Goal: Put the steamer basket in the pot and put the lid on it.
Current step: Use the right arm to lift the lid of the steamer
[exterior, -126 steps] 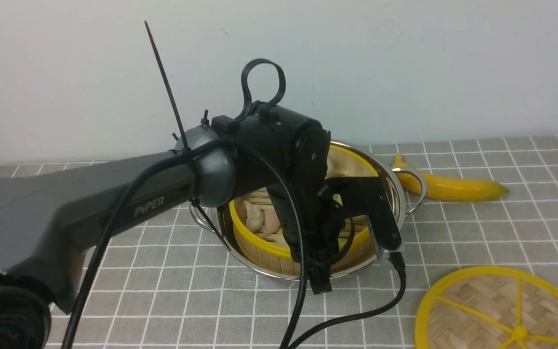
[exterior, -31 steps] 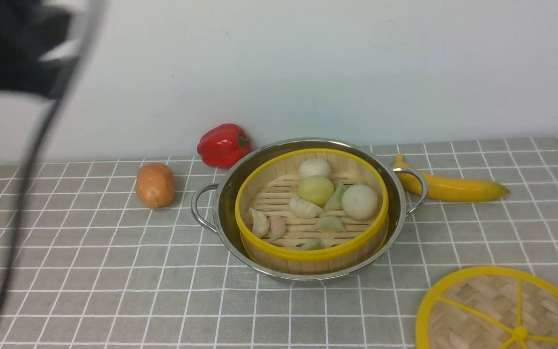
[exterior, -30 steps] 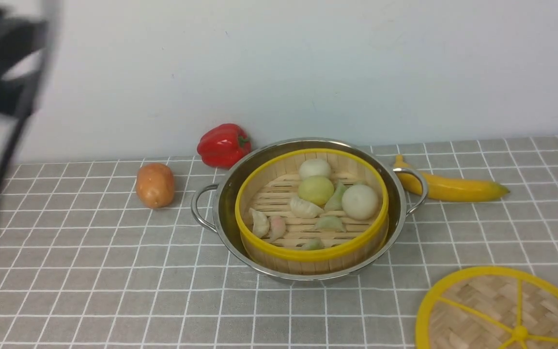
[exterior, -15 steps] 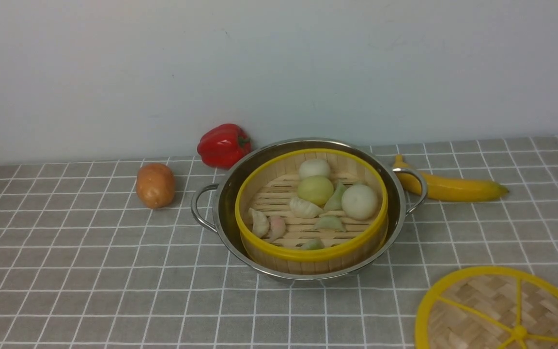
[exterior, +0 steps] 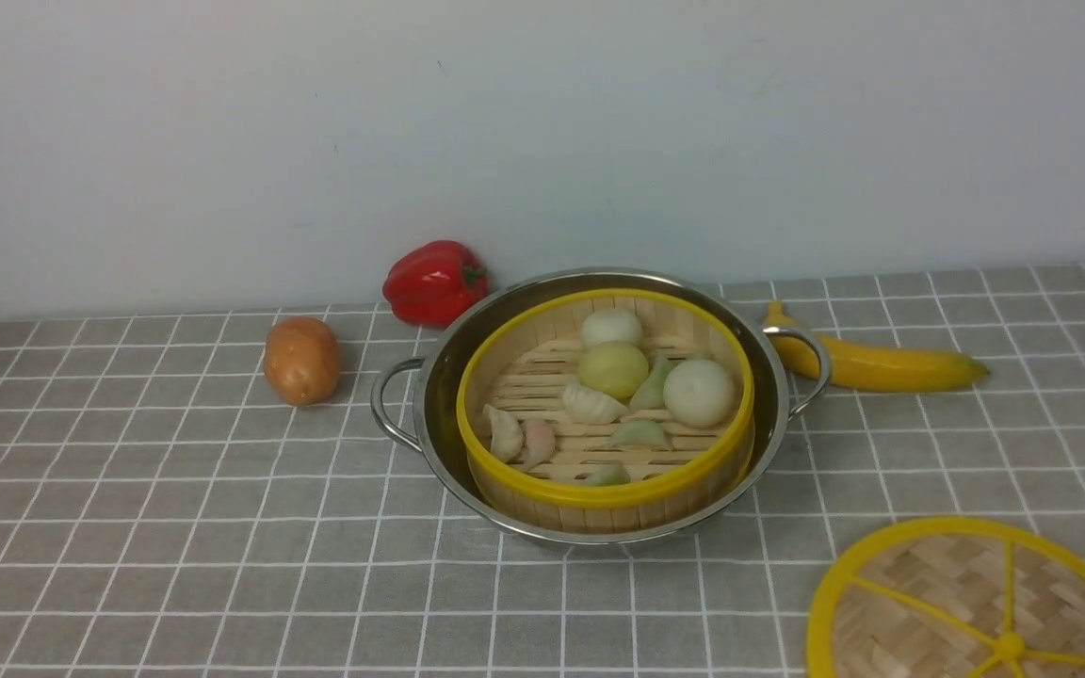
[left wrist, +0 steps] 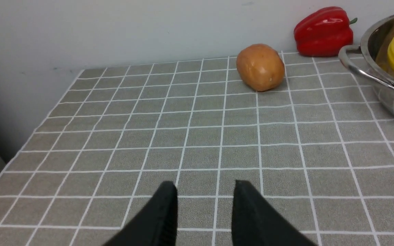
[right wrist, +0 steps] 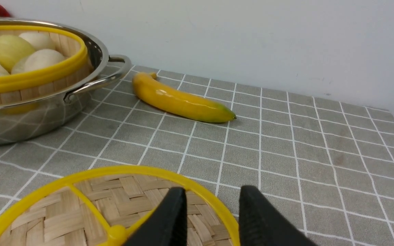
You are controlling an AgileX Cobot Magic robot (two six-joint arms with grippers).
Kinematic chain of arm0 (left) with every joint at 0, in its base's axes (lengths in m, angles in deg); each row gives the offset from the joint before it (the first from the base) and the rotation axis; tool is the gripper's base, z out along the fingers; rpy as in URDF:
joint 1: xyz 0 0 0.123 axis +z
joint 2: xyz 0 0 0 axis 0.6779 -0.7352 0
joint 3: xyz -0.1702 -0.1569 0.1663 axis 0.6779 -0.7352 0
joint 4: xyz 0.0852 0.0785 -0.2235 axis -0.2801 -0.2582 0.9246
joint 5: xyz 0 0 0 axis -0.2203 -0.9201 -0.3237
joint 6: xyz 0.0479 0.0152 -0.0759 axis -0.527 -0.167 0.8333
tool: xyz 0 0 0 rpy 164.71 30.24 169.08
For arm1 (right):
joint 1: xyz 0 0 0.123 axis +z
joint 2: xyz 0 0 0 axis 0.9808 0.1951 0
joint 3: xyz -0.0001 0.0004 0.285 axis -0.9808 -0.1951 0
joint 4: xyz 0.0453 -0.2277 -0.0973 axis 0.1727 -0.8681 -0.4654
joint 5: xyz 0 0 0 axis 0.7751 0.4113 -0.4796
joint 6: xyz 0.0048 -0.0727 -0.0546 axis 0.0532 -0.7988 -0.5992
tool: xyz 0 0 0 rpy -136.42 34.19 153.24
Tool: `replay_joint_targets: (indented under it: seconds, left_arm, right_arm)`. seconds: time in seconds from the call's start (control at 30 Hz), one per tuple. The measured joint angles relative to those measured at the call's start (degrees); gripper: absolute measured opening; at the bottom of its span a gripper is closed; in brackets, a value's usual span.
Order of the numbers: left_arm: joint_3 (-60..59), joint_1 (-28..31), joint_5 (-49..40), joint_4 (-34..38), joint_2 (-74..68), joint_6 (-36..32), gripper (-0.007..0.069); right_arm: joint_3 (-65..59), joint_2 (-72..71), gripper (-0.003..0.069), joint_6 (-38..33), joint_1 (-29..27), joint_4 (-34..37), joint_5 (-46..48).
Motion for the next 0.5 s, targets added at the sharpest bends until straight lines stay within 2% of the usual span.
replay_joint_targets:
  seconds: [0.2,0.5]
  left_arm:
    - [-0.06,0.0,0.0,-0.14,0.0,0.04,0.0237]
    - [-4.03,0.0,4.53,1.87,0.06,2.1,0.0243]
  right_arm:
    - [0.0,0.0,0.0243,0.0,0.0,0.0,0.0]
    - [0.0,0.0,0.0243,0.0,0.0,0.0,-0.04]
